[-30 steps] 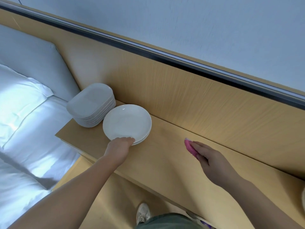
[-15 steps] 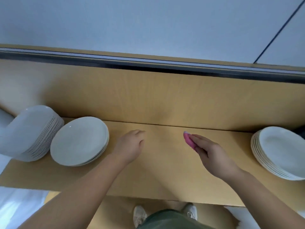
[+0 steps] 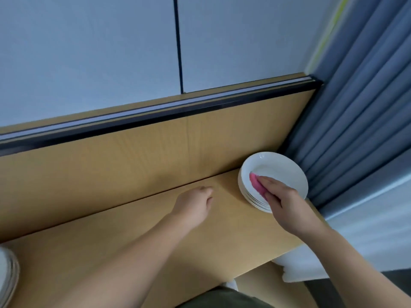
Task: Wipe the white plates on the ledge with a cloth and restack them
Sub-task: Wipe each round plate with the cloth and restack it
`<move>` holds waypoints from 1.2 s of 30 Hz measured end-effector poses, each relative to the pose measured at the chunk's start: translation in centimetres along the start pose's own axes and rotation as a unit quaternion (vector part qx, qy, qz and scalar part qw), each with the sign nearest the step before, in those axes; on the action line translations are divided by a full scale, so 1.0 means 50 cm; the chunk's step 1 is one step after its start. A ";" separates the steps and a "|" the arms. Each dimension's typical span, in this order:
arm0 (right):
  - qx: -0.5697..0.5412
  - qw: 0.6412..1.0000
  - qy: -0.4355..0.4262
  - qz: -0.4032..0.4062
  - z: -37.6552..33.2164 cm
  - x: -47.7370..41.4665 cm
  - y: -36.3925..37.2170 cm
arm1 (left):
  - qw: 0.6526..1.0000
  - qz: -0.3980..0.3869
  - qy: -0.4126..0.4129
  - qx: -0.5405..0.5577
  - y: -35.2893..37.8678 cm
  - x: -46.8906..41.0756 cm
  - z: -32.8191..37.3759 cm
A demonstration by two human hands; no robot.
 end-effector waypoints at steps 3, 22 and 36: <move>-0.015 1.000 0.028 0.003 0.066 -0.016 -0.051 | 1.000 -0.004 -0.013 0.027 0.035 -0.069 0.049; -0.022 0.999 0.020 -0.023 0.184 -0.095 -0.153 | 0.959 -0.018 -0.223 0.176 0.128 -0.236 0.118; -0.019 1.000 0.003 0.002 0.146 -0.100 -0.196 | 0.899 0.068 -0.271 0.337 0.095 -0.214 0.092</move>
Point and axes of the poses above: each hand's wrist, its own x-axis away from the middle knuckle, its own y-axis out of the palm, z = x × y, the point moved 10 cm from there along -x, towards the middle knuckle, and after that the axes turned 6 degrees about y, right-handed, at the moved point
